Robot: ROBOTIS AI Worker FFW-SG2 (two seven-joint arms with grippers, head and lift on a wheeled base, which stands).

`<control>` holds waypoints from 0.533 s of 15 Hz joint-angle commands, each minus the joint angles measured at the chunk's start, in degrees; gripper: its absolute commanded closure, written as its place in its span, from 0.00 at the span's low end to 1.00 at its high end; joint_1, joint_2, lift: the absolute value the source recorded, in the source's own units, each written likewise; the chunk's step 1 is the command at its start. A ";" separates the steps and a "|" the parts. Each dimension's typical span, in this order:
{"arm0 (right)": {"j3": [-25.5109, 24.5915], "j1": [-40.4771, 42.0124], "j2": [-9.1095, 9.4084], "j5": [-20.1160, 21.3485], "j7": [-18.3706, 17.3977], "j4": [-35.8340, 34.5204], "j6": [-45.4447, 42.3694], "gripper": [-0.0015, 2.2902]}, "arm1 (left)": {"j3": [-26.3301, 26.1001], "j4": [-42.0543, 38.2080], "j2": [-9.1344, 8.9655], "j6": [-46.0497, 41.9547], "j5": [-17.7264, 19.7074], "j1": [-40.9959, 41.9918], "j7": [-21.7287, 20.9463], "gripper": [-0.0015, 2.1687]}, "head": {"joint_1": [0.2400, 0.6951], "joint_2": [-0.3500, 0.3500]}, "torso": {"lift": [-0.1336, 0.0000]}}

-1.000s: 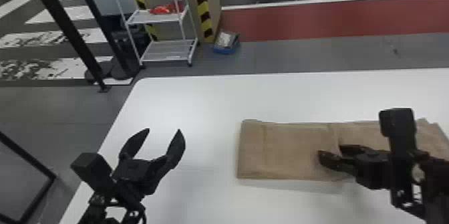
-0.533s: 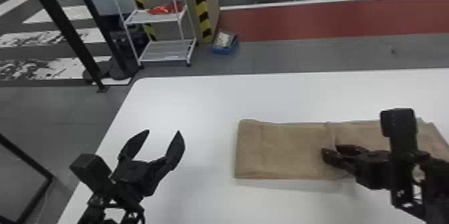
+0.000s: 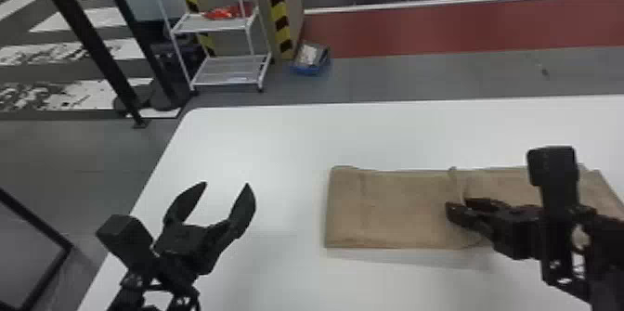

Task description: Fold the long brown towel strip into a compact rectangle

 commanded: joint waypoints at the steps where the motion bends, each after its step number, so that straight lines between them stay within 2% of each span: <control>1: 0.21 -0.35 0.00 0.16 0.01 0.08 0.51 0.48 | 0.09 0.30 0.00 -0.06 0.00 0.00 0.00 0.04 | 1.00 0.79 | 0.06; 8: 0.03 -1.14 0.09 -1.33 0.01 -2.65 -1.07 0.49 | 0.18 0.47 0.09 -0.42 0.09 0.00 0.00 0.04 | 1.00 0.79 | 0.06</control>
